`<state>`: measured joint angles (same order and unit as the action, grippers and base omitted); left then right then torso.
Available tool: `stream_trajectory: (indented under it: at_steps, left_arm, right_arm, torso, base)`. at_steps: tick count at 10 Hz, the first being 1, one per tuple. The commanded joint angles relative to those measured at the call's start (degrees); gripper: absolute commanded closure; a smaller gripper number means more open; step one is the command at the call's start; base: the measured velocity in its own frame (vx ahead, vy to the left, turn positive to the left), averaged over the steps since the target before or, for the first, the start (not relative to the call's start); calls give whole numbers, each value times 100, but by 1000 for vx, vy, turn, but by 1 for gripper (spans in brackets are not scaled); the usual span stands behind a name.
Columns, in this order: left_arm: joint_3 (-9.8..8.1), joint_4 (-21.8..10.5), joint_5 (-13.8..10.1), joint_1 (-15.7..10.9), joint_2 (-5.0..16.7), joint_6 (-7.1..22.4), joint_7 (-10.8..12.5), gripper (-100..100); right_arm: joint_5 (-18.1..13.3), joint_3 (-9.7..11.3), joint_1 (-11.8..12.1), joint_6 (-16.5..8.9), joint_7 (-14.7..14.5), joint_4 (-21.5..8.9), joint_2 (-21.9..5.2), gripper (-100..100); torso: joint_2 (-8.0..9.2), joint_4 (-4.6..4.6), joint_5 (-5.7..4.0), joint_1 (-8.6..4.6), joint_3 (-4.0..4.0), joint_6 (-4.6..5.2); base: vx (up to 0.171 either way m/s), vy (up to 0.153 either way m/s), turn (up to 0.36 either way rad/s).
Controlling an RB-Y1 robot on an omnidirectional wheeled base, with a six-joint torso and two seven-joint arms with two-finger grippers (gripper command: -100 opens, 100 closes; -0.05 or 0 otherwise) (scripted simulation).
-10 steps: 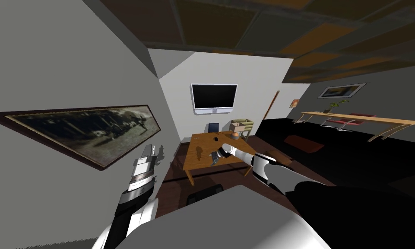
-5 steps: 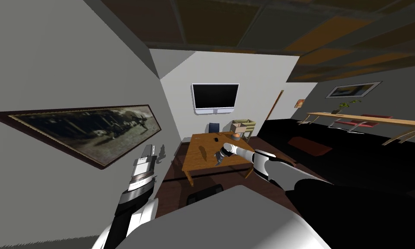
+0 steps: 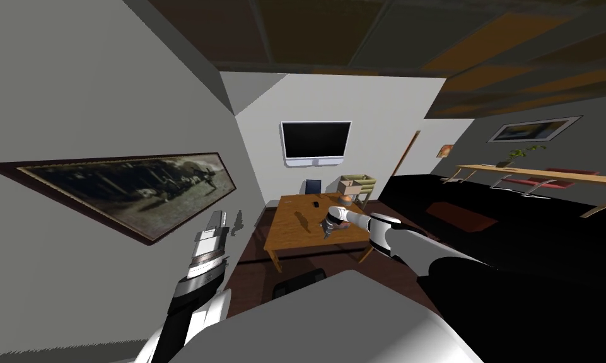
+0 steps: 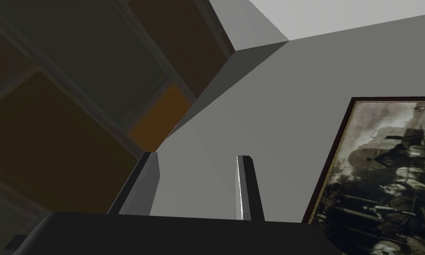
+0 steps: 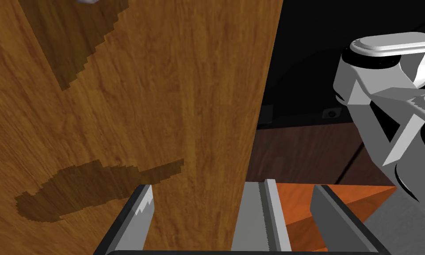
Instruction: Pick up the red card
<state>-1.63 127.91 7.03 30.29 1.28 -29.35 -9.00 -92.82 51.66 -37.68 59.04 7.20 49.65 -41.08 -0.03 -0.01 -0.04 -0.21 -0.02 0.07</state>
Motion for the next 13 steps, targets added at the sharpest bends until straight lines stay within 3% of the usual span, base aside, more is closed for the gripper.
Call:
stream_trajectory:
  at_steps: [1,3,5,9,10,11,12,13]
  left_arm:
    - [0,0,0,0,0,0,0,0]
    - [0,0,0,0,0,0,0,0]
    - [0,0,0,0,0,0,0,0]
    - [0,0,0,0,0,0,0,0]
    - [0,0,0,0,0,0,0,0]
    - [0,0,0,0,0,0,0,0]
    - [0,0,0,0,0,0,0,0]
    - [0,0,0,0,0,0,0,0]
  right_arm:
    - [-109,82,-83,34,45,-168,-7,-100]
    - [-452,344,-299,142,194,-512,-149,-100]
    - [-452,344,-299,142,194,-512,-149,-100]
    - [-931,721,-600,291,418,-980,-384,-100]
    - [-861,664,-548,269,388,-879,-354,-100]
    - [-877,676,-550,271,412,-881,-365,0]
    - [-883,700,-419,104,387,-949,-297,-100]
    - [-883,700,-419,104,387,-949,-297,-100]
  torso:
    - [0,0,0,0,0,0]
    - [-1,0,0,3,-1,1]
    - [2,0,-1,-1,1,1]
    - [-3,-1,-1,-3,-2,1]
    - [-2,-1,-2,-6,-2,2]
    - [2,-1,-1,7,0,1]
    - [5,0,2,17,2,1]
    - [1,-1,2,20,0,0]
  base:
    - [16,-44,25]
    - [20,-56,58]
    - [7,-37,4]
    - [22,-53,46]
    - [10,-32,9]
    - [2,-6,-1]
    - [24,-3,32]
    - [25,-3,15]
